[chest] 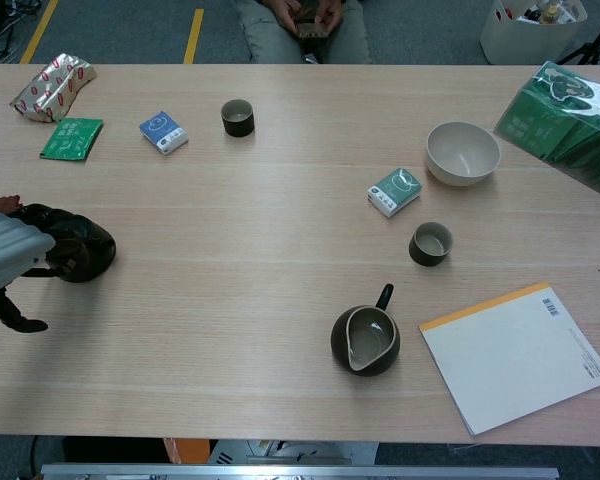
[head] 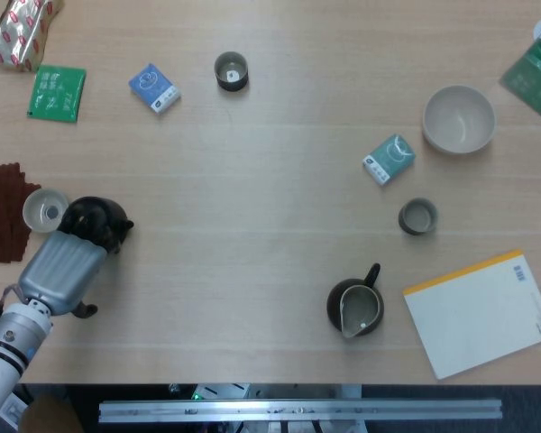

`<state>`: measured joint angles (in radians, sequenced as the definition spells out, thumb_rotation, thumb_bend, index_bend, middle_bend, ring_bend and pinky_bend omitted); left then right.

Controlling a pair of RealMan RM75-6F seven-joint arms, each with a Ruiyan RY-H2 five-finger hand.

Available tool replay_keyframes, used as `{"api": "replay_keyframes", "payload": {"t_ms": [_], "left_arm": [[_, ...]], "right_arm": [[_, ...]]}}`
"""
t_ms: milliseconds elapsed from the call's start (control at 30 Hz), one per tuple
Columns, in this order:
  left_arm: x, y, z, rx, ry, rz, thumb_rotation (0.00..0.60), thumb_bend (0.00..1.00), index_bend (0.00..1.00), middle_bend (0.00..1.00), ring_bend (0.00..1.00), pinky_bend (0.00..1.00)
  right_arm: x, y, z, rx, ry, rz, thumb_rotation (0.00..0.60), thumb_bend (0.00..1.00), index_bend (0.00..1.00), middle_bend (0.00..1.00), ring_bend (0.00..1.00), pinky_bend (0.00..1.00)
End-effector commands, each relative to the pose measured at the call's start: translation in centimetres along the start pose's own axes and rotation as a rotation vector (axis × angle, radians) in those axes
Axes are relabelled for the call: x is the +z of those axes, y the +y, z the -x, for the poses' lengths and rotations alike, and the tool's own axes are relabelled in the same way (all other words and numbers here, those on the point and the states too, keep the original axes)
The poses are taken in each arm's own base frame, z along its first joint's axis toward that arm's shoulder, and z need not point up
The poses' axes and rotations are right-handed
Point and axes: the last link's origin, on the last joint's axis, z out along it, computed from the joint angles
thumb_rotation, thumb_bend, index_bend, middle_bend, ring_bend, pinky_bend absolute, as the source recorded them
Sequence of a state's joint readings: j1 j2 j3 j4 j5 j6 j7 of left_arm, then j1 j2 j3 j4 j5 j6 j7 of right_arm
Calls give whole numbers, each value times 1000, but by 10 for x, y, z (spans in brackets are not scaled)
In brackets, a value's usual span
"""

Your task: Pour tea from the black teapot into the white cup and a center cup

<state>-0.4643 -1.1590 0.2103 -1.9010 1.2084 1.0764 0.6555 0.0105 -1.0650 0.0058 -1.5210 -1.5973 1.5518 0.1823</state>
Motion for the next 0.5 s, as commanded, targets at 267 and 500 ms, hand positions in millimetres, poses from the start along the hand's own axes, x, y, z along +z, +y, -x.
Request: {"api": "replay_keyframes", "payload": {"t_ms": [267, 500], "left_arm": [[-1, 4, -9, -72, 55, 26, 600, 77, 281, 229, 0, 48], [0, -1, -18, -103, 145, 5, 600, 78, 248, 242, 103, 48]], "right_arm": [[0, -1, 0, 1, 0, -7, 600, 0, 447, 387, 293, 373], [0, 0, 0, 2, -3, -3, 600, 0, 447, 387, 293, 373]]}}
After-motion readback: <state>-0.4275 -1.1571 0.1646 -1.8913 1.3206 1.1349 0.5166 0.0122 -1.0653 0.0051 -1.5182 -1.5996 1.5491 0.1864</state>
